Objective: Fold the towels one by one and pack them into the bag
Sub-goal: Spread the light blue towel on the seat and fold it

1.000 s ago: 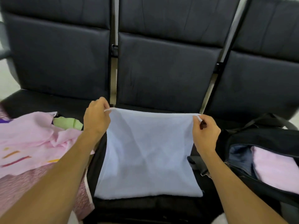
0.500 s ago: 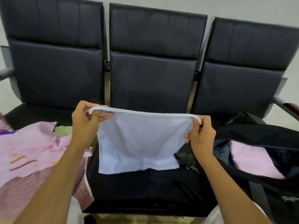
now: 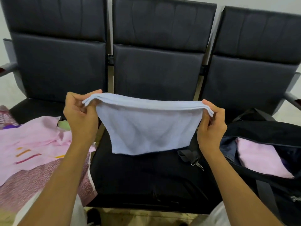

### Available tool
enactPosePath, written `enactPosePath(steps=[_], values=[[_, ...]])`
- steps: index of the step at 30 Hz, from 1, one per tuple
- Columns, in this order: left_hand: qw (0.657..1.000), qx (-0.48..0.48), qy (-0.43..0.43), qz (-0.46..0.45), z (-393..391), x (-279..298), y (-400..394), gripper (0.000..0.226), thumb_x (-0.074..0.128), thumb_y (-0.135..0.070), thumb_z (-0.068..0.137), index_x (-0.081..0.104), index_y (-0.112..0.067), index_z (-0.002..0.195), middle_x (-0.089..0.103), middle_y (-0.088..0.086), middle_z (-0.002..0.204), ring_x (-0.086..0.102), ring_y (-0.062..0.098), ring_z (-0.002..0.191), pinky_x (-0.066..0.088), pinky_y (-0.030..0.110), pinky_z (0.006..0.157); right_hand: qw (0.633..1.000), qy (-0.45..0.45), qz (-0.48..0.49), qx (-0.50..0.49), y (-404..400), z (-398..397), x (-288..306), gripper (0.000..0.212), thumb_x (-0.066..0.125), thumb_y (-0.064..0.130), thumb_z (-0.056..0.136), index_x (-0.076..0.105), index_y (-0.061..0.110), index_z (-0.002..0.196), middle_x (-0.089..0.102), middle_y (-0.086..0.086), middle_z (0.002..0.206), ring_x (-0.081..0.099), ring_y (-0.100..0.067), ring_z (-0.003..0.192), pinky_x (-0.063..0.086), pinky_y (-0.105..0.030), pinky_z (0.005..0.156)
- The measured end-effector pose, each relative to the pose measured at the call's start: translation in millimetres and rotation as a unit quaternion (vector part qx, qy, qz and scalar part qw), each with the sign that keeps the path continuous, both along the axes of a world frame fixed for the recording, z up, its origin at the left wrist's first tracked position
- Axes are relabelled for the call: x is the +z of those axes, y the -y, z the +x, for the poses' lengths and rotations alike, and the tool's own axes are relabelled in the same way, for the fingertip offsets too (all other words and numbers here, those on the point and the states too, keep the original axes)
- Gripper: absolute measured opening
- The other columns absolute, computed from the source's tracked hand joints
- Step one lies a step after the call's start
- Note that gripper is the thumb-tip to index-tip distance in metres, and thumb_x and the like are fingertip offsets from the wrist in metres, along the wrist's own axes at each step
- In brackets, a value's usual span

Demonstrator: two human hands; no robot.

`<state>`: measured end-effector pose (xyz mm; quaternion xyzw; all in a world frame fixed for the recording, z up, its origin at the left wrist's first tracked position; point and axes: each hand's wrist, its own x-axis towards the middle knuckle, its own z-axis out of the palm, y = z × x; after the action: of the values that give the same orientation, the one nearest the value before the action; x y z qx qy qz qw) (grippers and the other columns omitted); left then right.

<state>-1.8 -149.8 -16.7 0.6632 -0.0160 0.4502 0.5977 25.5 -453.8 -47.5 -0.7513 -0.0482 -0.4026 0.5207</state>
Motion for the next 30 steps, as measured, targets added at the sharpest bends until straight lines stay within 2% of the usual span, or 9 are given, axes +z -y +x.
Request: enactPosePath(steps=[2, 7, 10, 13, 16, 18, 21, 26, 30], values=[[0.999, 0.041, 0.020, -0.011, 1, 0, -1, 0.028, 0.065, -0.005, 0.090, 0.047, -0.026, 0.090, 0.070, 0.005, 0.098, 0.070, 0.013, 0.097, 0.054, 0.025, 0.086, 1.000, 0.003, 0.004, -0.020, -3, 0, 3, 0.034, 0.050, 0.011, 0.102, 0.049, 0.045, 0.104, 0.062, 0.021, 0.107, 0.061, 0.006, 0.092, 0.049, -0.015, 0.079], [0.997, 0.072, 0.033, -0.003, 0, -3, 6, 0.031, 0.063, 0.001, 0.090, 0.046, -0.024, 0.088, 0.068, -0.001, 0.095, 0.070, 0.008, 0.095, 0.054, 0.023, 0.083, 0.999, 0.006, 0.013, -0.039, -6, 5, 2, 0.018, 0.048, 0.017, 0.103, 0.048, 0.035, 0.101, 0.059, 0.013, 0.093, 0.055, 0.005, 0.073, 0.041, -0.009, 0.063], [0.995, 0.086, 0.048, 0.005, -2, -6, 5, 0.024, 0.064, -0.006, 0.092, 0.048, -0.024, 0.091, 0.068, -0.002, 0.099, 0.069, 0.009, 0.098, 0.053, 0.022, 0.085, 0.998, 0.011, 0.008, -0.066, -9, 7, 5, 0.023, 0.046, 0.029, 0.101, 0.047, 0.052, 0.096, 0.059, 0.000, 0.099, 0.052, -0.004, 0.078, 0.041, -0.011, 0.068], [0.994, 0.089, 0.062, 0.033, -3, -7, 4, 0.012, 0.064, -0.012, 0.093, 0.052, -0.012, 0.097, 0.066, -0.002, 0.100, 0.068, 0.008, 0.098, 0.053, 0.023, 0.087, 0.995, 0.032, 0.001, -0.096, -10, 8, 10, 0.033, 0.044, 0.031, 0.101, 0.045, 0.063, 0.097, 0.055, 0.005, 0.096, 0.050, -0.004, 0.077, 0.040, -0.014, 0.068], [0.989, 0.118, 0.073, 0.049, -2, -4, 4, 0.012, 0.062, -0.014, 0.095, 0.052, -0.010, 0.099, 0.063, -0.007, 0.100, 0.065, 0.001, 0.094, 0.051, 0.019, 0.086, 0.995, 0.050, 0.018, -0.079, -9, 7, 11, 0.025, 0.043, 0.023, 0.103, 0.044, 0.048, 0.101, 0.052, 0.016, 0.091, 0.051, 0.006, 0.075, 0.040, -0.010, 0.068], [0.984, 0.145, 0.082, 0.057, -1, -2, 4, 0.010, 0.062, -0.018, 0.095, 0.053, -0.021, 0.097, 0.061, -0.010, 0.098, 0.063, 0.001, 0.091, 0.051, 0.018, 0.083, 0.995, 0.057, 0.032, -0.073, -10, 7, 13, 0.022, 0.042, 0.016, 0.105, 0.042, 0.037, 0.100, 0.050, 0.018, 0.088, 0.051, 0.008, 0.071, 0.039, -0.008, 0.066], [0.980, 0.163, 0.082, 0.073, 0, -1, 5, 0.015, 0.061, -0.023, 0.096, 0.048, -0.032, 0.095, 0.057, -0.015, 0.094, 0.058, 0.000, 0.085, 0.050, 0.018, 0.079, 0.994, 0.058, 0.052, -0.074, -11, 6, 18, 0.028, 0.042, 0.011, 0.105, 0.039, 0.037, 0.095, 0.048, 0.016, 0.080, 0.050, 0.010, 0.065, 0.038, -0.007, 0.061], [0.991, 0.117, 0.006, 0.068, 5, -3, 4, 0.027, 0.056, -0.015, 0.096, 0.040, -0.034, 0.085, 0.047, -0.016, 0.079, 0.048, -0.002, 0.065, 0.039, 0.012, 0.060, 0.997, 0.013, 0.063, -0.036, -7, 10, 17, 0.032, 0.044, 0.011, 0.103, 0.037, 0.031, 0.079, 0.037, 0.015, 0.063, 0.039, 0.004, 0.050, 0.033, -0.011, 0.051], [0.982, 0.027, -0.173, 0.073, 10, -12, -4, 0.010, 0.058, -0.022, 0.096, 0.053, -0.014, 0.095, 0.055, -0.008, 0.082, 0.054, 0.002, 0.072, 0.044, 0.016, 0.062, 0.995, -0.041, 0.094, -0.001, -1, 19, 9, 0.035, 0.043, 0.009, 0.096, 0.033, 0.023, 0.066, 0.036, 0.013, 0.059, 0.034, 0.001, 0.052, 0.030, -0.010, 0.053]])
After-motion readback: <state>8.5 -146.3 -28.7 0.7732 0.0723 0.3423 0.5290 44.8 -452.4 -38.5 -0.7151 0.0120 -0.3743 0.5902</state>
